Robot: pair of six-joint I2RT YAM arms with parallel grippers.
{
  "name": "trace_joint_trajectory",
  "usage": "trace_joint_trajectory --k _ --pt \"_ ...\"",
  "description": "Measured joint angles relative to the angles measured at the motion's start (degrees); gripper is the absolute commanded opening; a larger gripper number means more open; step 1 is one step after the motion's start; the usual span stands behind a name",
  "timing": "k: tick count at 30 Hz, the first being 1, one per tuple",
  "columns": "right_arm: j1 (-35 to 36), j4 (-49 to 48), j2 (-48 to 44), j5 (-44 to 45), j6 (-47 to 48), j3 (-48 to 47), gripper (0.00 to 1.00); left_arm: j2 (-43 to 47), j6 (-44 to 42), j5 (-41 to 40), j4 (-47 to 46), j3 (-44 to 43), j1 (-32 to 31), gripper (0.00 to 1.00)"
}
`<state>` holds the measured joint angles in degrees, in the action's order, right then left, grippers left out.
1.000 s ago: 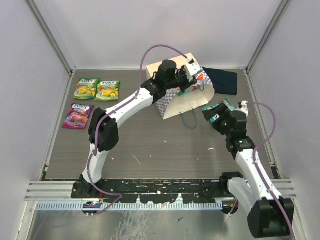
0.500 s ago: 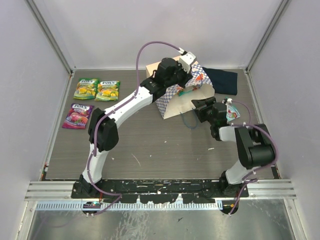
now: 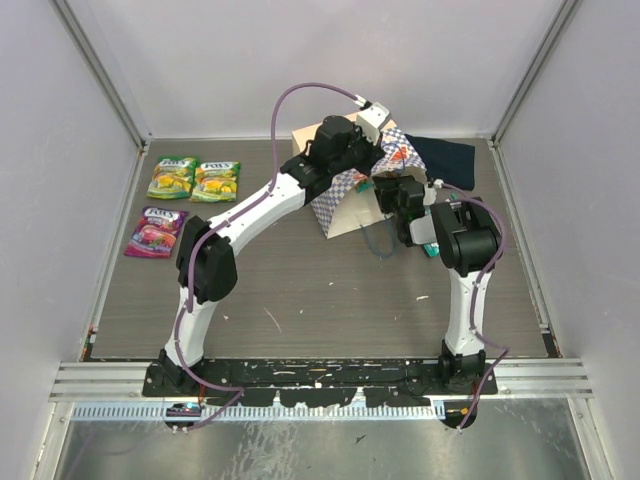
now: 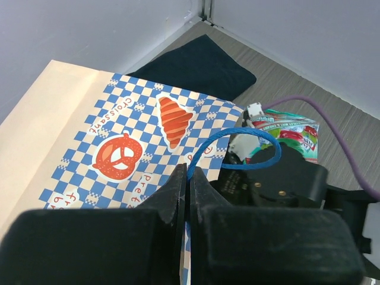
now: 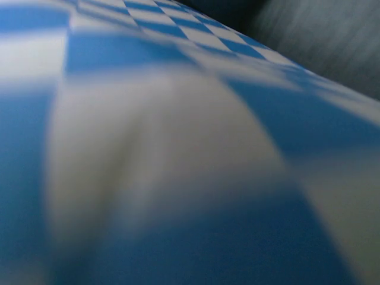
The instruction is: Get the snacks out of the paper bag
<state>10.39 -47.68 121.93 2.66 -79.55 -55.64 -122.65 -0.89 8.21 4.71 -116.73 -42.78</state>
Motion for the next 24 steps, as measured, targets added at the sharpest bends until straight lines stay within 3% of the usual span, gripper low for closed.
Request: trace_joint_trajectory --k 9,11,14,15,20,24 --pt "1.2 8.4 7.2 6.2 -2.1 -13.4 0.41 0.0 0.2 0.9 0.0 0.5 0.0 0.0" --pt "1.2 9.2 8.8 6.5 -2.8 -15.8 0.31 0.0 0.2 1.0 0.0 0.7 -0.1 0.0" --pt "1.2 10.5 10.3 6.7 -2.1 -18.6 0.03 0.0 0.1 1.0 0.2 0.8 -0.2 0.0" --pt "1.3 10.5 10.3 6.7 -1.8 -18.8 0.01 0.0 0.0 1.0 0.3 0.8 -0.2 0.0" --pt "1.4 9.4 9.0 5.6 -0.6 -16.6 0.01 0.0 -0.7 0.5 0.5 0.8 -0.2 0.0" --pt "1.3 8.9 0.5 1.8 -1.7 -5.3 0.01 0.0 -2.8 -1.2 0.9 1.1 -0.2 0.0"
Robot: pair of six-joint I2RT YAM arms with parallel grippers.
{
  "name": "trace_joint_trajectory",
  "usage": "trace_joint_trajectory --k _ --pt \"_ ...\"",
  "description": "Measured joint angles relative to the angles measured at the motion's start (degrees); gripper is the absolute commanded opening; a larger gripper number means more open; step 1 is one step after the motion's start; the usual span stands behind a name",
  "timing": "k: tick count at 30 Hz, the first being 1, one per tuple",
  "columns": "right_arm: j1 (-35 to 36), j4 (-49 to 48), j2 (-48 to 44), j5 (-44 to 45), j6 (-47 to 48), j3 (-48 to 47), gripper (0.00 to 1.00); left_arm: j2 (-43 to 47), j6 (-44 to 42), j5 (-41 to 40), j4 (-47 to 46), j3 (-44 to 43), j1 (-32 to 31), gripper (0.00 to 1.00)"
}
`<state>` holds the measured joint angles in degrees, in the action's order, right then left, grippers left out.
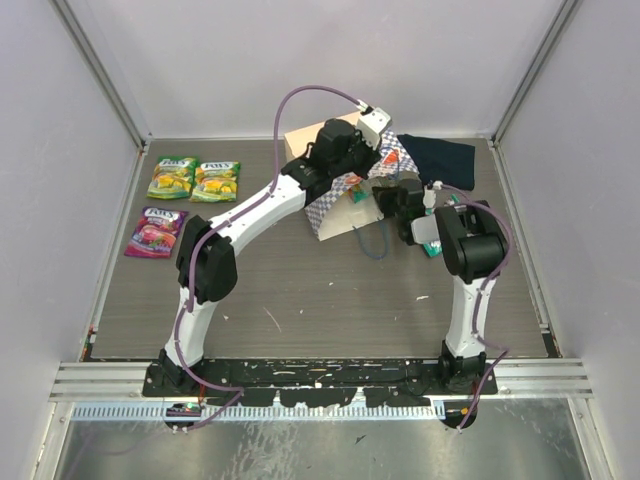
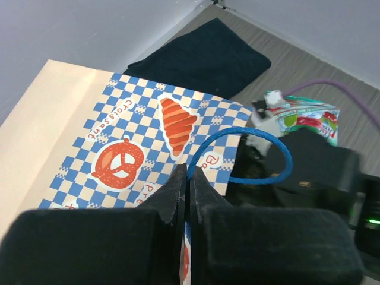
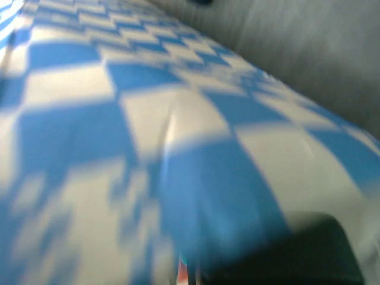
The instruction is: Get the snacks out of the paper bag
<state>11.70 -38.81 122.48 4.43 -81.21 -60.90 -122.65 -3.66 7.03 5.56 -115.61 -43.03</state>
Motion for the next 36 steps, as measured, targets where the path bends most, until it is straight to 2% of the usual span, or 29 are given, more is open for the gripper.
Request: trace_joint_trajectory --k 4,8,9,11,16,22,26,29,33,36 --pt "0.0 5.9 -11.8 -5.0 -0.3 8.9 0.01 0.2 -1.9 -2.1 0.3 1.0 0.0 0.0" --pt "0.2 19.9 -26.3 -8.4 2.6 10.8 0.01 0.4 -3.3 -3.7 0.4 1.3 0.3 0.0" --pt "0.2 26.2 -32.2 -8.8 4.5 10.6 0.01 0.5 -3.5 -3.9 0.5 1.3 0.4 0.0" --pt "0.3 32.6 -37.1 -8.7 6.4 9.9 0.01 0.8 -3.9 -4.3 0.6 1.3 0.6 0.0" --pt "0.5 55.5 -51.4 -5.0 12.7 7.2 0.01 1.5 -4.9 -5.3 0.7 1.4 1.4 0.0" --pt "0.1 84.9 -67.2 5.1 16.2 6.0 0.01 4.0 -5.1 -5.7 0.7 3.6 3.1 0.0" --pt "-0.7 102.9 -67.8 12.1 16.9 -0.4 0.01 5.5 -5.9 -5.8 0.7 5.3 3.4 0.0" --pt "-0.7 112.3 -65.6 17.7 16.8 -4.8 0.1 5.7 -6.1 -5.8 0.7 6.0 3.4 0.0" --pt "-2.1 117.3 -62.0 23.6 15.8 -5.3 0.07 5.8 -5.8 -5.7 0.9 6.4 3.3 0.0" --pt "-4.4 116.3 -58.2 25.3 14.9 -2.3 0.02 5.8 -4.9 -5.2 0.8 7.0 3.4 0.0"
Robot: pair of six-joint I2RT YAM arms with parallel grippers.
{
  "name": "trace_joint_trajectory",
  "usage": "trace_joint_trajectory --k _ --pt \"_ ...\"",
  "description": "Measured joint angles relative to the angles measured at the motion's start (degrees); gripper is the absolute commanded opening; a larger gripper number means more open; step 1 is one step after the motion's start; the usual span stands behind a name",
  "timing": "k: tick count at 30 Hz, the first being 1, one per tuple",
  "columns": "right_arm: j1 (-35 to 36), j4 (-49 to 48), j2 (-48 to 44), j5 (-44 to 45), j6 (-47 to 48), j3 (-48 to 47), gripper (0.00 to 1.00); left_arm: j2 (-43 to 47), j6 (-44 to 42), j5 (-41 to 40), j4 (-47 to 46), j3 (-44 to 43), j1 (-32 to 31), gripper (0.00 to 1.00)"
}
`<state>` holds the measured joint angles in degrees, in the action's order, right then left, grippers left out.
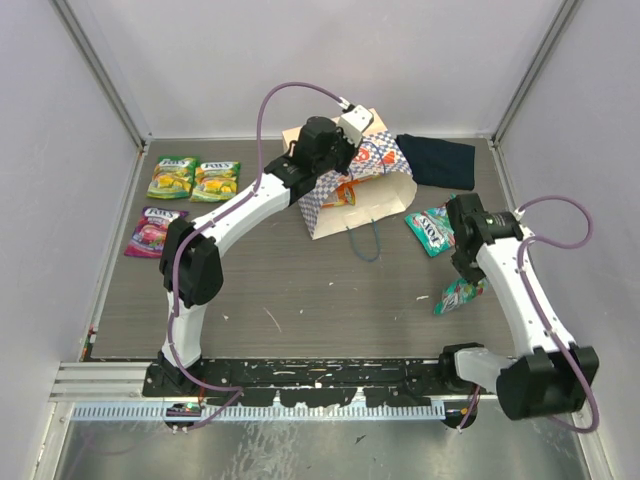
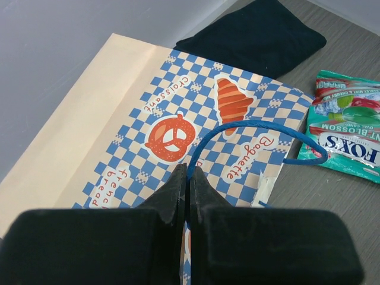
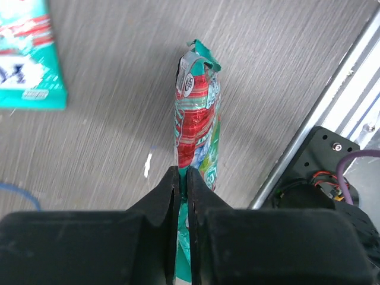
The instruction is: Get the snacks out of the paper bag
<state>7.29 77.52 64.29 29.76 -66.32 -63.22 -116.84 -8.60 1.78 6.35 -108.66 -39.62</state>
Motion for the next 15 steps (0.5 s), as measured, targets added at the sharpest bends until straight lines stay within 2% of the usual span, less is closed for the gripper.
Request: trace_joint_trajectory --k 2,4,5,6,7,8,9,11,15 --pt "-3.0 -2.5 3.2 0.1 -0.2 2.0 0.04 0.1 0.3 0.3 0.0 0.6 0.0 0.0" --pt "-7.0 -5.8 7.6 0.0 -0.2 3.0 0.16 0.1 0.6 0.7 0.0 1.1 0.0 0.0" --pt "-8.2 -7.3 9.5 0.2 -0.1 3.0 0.38 0.1 0.7 0.9 0.0 1.4 0.0 0.0" --pt "-10.0 -9.6 12.2 0.0 0.1 2.4 0.51 0.1 0.8 1.1 0.0 1.7 0.0 0.0" --pt "-10.8 -11.3 14.0 0.0 0.0 1.7 0.76 0.1 0.9 1.2 0.0 1.9 0.0 0.0" --pt "-11.6 -12.9 16.3 0.0 0.5 0.7 0.88 0.1 1.2 1.3 0.0 2.1 0.0 0.0" --pt "-12.1 -14.3 18.5 -0.2 0.9 -0.6 0.95 0.1 1.3 1.4 0.0 2.2 0.0 0.0" --pt "-12.9 -17.5 23.6 -0.6 2.8 -4.6 0.98 0.1 1.6 1.5 0.0 2.3 0.0 0.0" --pt "-13.0 -22.0 28.8 -1.6 5.3 -11.1 0.99 0.1 1.7 1.5 0.0 2.3 0.0 0.0"
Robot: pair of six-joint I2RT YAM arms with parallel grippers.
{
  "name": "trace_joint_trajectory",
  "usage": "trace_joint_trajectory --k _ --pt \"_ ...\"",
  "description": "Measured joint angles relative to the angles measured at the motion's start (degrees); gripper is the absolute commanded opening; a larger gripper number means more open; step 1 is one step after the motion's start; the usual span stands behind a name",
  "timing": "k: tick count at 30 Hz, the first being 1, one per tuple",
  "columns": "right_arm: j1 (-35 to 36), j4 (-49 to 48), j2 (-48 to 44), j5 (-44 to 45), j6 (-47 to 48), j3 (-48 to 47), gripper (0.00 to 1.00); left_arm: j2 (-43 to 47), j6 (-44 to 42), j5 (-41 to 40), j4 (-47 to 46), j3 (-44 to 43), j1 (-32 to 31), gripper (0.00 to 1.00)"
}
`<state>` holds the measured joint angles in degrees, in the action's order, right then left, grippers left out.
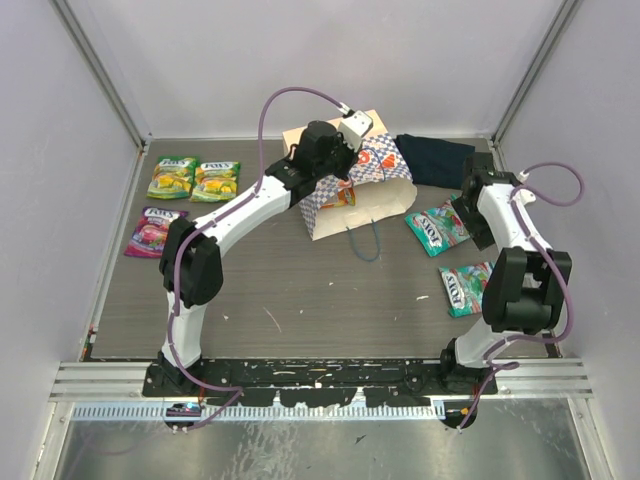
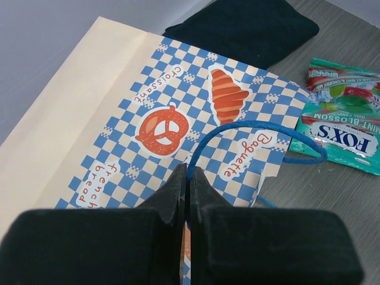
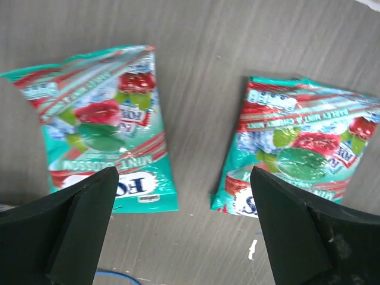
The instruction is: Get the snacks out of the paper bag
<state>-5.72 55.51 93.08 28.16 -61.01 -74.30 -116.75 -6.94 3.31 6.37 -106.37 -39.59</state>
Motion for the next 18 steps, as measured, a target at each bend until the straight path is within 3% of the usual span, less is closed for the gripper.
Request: trace_joint_trajectory --k 4,11,14,18 --pt "0.0 -2.7 -3.4 -0.2 2.0 1.7 0.98 0.2 -0.2 0.0 0.8 0.0 0.0 0.0" --pt "-0.5 2.0 -17.6 0.0 1.9 20.9 0.98 2.3 -0.6 0.7 3.2 0.6 0.0 0.0" --pt "-1.3 3.7 -18.0 -0.1 1.5 27.3 0.98 3.3 -0.6 1.5 4.2 1.0 0.0 0.0" --pt "-3.8 1.1 -16.2 -0.4 1.4 28.3 0.98 3.6 -1.0 2.3 4.9 1.3 0.0 0.0"
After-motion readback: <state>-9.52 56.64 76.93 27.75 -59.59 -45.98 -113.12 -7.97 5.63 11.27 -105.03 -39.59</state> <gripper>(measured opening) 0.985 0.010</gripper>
